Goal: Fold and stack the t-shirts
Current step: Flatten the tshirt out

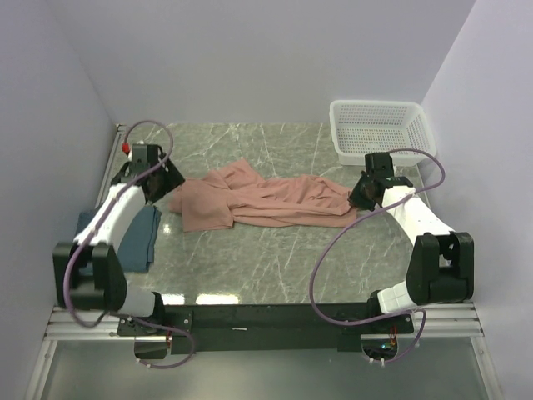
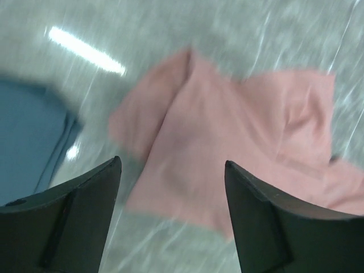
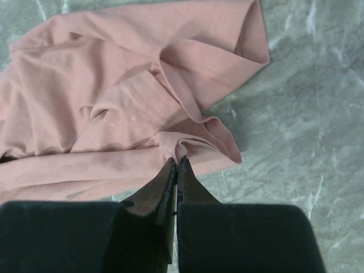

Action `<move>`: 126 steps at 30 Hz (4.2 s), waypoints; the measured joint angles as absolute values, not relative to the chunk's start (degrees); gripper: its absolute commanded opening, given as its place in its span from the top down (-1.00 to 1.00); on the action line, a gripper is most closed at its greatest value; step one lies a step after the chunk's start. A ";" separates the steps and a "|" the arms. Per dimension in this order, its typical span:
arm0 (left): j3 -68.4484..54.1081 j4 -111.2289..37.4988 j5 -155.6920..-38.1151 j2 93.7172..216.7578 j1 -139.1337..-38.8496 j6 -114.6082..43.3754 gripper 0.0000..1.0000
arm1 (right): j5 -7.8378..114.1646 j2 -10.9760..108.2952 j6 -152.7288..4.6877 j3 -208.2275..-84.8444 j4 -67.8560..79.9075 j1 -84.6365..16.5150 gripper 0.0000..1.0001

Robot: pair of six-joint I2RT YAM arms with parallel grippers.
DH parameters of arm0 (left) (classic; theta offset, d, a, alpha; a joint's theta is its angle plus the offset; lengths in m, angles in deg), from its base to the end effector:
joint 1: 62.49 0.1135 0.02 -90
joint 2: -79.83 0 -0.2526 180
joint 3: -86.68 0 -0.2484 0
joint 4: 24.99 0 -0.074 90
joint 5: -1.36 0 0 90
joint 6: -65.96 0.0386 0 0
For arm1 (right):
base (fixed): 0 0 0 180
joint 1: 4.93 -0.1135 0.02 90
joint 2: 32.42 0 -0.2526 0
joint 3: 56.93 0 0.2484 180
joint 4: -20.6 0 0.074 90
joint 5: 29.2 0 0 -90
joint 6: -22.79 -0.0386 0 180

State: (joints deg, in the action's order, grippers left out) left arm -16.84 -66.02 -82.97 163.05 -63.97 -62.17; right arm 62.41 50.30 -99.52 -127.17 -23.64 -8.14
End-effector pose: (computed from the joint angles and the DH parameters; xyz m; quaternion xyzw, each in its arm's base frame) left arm 0.3124 -0.0043 0.2519 -0.3099 0.8789 -0.0785 0.3542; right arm 0.2919 0.0153 0.2163 0.2446 0.9263 0.0745 0.2768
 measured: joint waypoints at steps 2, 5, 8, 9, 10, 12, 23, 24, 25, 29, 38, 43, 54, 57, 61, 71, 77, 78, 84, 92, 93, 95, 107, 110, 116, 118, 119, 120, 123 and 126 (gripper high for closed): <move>-20.99 -67.70 -82.36 157.98 -65.28 -62.47 -0.35 | 61.73 50.08 -99.22 -126.74 -22.83 -8.14 1.00; -26.26 -68.46 -81.18 152.89 -68.16 -62.80 -0.16 | 60.64 49.20 -98.82 -125.27 -22.07 -8.14 1.00; -29.89 -68.92 -80.70 152.10 -69.69 -62.63 -0.11 | 59.72 48.13 -98.63 -123.83 -21.80 -8.14 1.00; -30.78 -68.99 -80.39 152.60 -69.72 -62.63 -0.10 | 59.57 47.89 -98.60 -123.59 -21.80 -8.14 1.00; -31.40 -69.05 -80.04 153.26 -69.72 -62.56 -0.06 | 59.31 47.54 -98.58 -123.30 -21.56 -8.14 1.00; -31.92 -69.05 -79.58 154.92 -69.67 -62.41 -0.05 | 59.04 47.17 -98.54 -123.06 -21.48 -8.14 1.00; -32.01 -66.83 -80.09 163.45 -69.69 -59.32 0.02 | 58.76 46.10 -98.17 -122.17 -20.86 -8.14 1.00; -32.01 -66.63 -80.26 163.95 -69.72 -59.13 0.02 | 58.76 46.08 -98.17 -121.97 -20.89 -8.14 1.00; -32.01 -66.41 -80.35 164.41 -69.72 -59.04 0.03 | 58.76 46.08 -98.17 -121.88 -20.84 -8.14 1.00; -31.96 -66.02 -81.46 166.44 -69.72 -58.84 0.03 | 58.76 46.08 -98.17 -121.73 -20.75 -8.14 1.00; -31.31 -64.46 -82.84 168.69 -69.72 -58.67 0.17 | 58.76 46.03 -98.23 -121.03 -20.27 -8.14 1.00; -31.18 -63.24 -82.95 169.37 -69.69 -58.69 0.84 | 58.80 46.03 -98.25 -121.03 -19.90 -8.14 1.00; -26.22 -70.72 -77.77 164.98 -67.27 -59.41 0.99 | 59.33 46.01 -98.67 -122.04 -20.89 -7.83 1.00; -15.55 -74.45 -74.82 162.09 -64.32 -59.41 0.99 | 59.29 46.01 -98.89 -125.29 -23.05 -6.63 1.00; -0.05 -75.70 -73.13 160.69 -61.59 -59.41 0.99 | 58.39 46.49 -98.87 -131.96 -25.26 -5.03 1.00; 19.46 -80.77 -73.94 153.17 -55.73 -59.85 0.99 | 55.61 43.59 -97.53 -153.62 -32.23 -3.39 1.00; 27.64 -79.96 -73.40 141.46 -55.64 -59.37 0.99 | 55.26 32.18 -95.76 -160.99 -34.26 -3.11 1.00; 28.67 -79.46 -73.16 138.68 -55.53 -59.35 0.99 | 55.39 29.66 -95.13 -162.14 -34.81 -3.07 1.00; 32.73 -78.04 -70.77 125.68 -56.67 -58.54 0.99 | 58.52 16.90 -90.98 -167.74 -37.02 -2.89 1.00; 38.26 -75.76 -68.17 120.30 -61.93 -54.43 0.99 | 62.96 4.88 -86.54 -173.38 -38.57 -2.50 1.00; 38.02 -75.66 -68.22 120.30 -62.55 -53.82 0.99 | 62.94 4.68 -86.25 -173.31 -38.57 -2.47 1.00; 36.49 -75.39 -68.44 120.30 -63.60 -52.75 0.99 | 62.43 4.75 -85.49 -172.29 -38.50 -2.43 1.00; 0.80 -64.22 -78.12 133.02 -64.54 -48.42 0.96 | 59.35 13.34 -81.01 -142.30 -29.08 -2.26 1.00; -9.87 -59.15 -81.03 142.03 -64.56 -48.11 0.97 | 59.37 19.57 -81.27 -131.89 -23.07 -2.26 1.00; -17.28 -51.88 -85.40 159.99 -64.58 -48.29 0.99 | 59.35 35.70 -82.23 -117.42 -7.60 -2.17 1.00; -16.86 -49.41 -86.27 165.37 -64.58 -48.31 0.99 | 59.24 42.60 -81.97 -117.47 -3.53 -2.15 1.00; -16.07 -48.66 -86.53 168.19 -64.58 -48.31 0.99 | 59.22 46.19 -81.62 -118.06 -1.15 -2.15 1.00; -15.20 -47.88 -86.80 170.57 -64.56 -48.29 0.99 | 59.18 49.51 -81.23 -118.78 0.82 -2.13 1.00; -12.34 -45.80 -87.28 177.28 -64.54 -48.29 0.99 | 59.00 56.04 -80.20 -120.59 3.97 -2.13 1.00; -10.09 -44.79 -87.93 181.17 -64.23 -48.31 0.99 | 58.83 60.24 -79.19 -123.98 4.58 -2.10 1.00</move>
State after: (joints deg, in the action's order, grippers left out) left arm -10.09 -44.79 -87.93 181.17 -64.23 -48.31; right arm 58.83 60.24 -79.19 -123.98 4.58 -2.10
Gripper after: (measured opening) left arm 0.013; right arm 0.015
